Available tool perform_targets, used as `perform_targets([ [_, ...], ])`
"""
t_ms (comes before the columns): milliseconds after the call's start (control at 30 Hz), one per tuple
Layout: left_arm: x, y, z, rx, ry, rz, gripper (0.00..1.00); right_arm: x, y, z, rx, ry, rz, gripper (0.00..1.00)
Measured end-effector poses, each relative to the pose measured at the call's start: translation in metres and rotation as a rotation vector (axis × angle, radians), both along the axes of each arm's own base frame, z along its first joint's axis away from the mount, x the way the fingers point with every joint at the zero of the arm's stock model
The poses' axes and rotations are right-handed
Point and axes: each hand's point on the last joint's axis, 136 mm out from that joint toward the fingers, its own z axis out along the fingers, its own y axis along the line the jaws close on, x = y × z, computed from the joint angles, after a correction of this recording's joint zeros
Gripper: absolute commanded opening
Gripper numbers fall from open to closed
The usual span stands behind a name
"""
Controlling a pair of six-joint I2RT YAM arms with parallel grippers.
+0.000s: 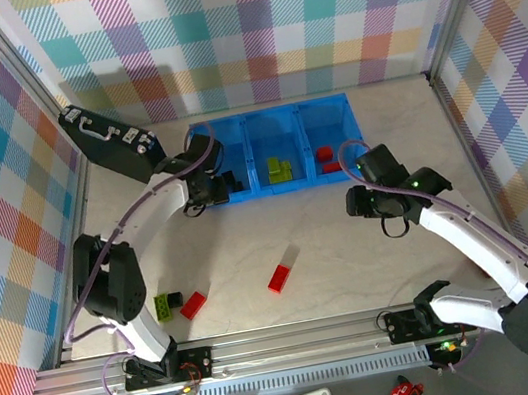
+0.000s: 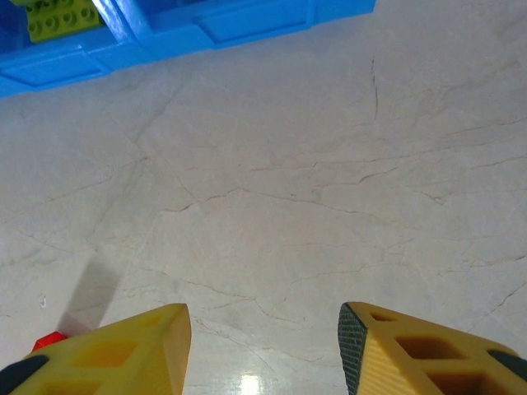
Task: Sort the legos into containers by color
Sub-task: Place the lego in the container, then pick up the lego from the bottom-center of the table.
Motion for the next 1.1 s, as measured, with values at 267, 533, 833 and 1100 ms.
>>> perform_targets([
  [267, -0.048, 0.014, -0.011, -0.02, 0.064, 0.014, 0.43, -0.002, 0.006, -0.006, 0.018, 0.026, 0.025, 0.52],
  [533, -0.084, -0.015, -0.012, -0.019, 0.062, -0.092, 0.45, -0.004, 0.01, -0.008, 0.033, 0.044, 0.04, 0.52],
  [833, -0.117, -0.026, -0.032, -0.006, 0.11, -0.133, 0.45, -0.015, 0.027, -0.019, 0.094, 0.107, 0.098, 0.52],
  [1100, -0.121, -0.023, -0.03, -0.022, 0.09, -0.121, 0.45, -0.041, 0.073, -0.04, 0.073, 0.178, 0.285, 0.53],
])
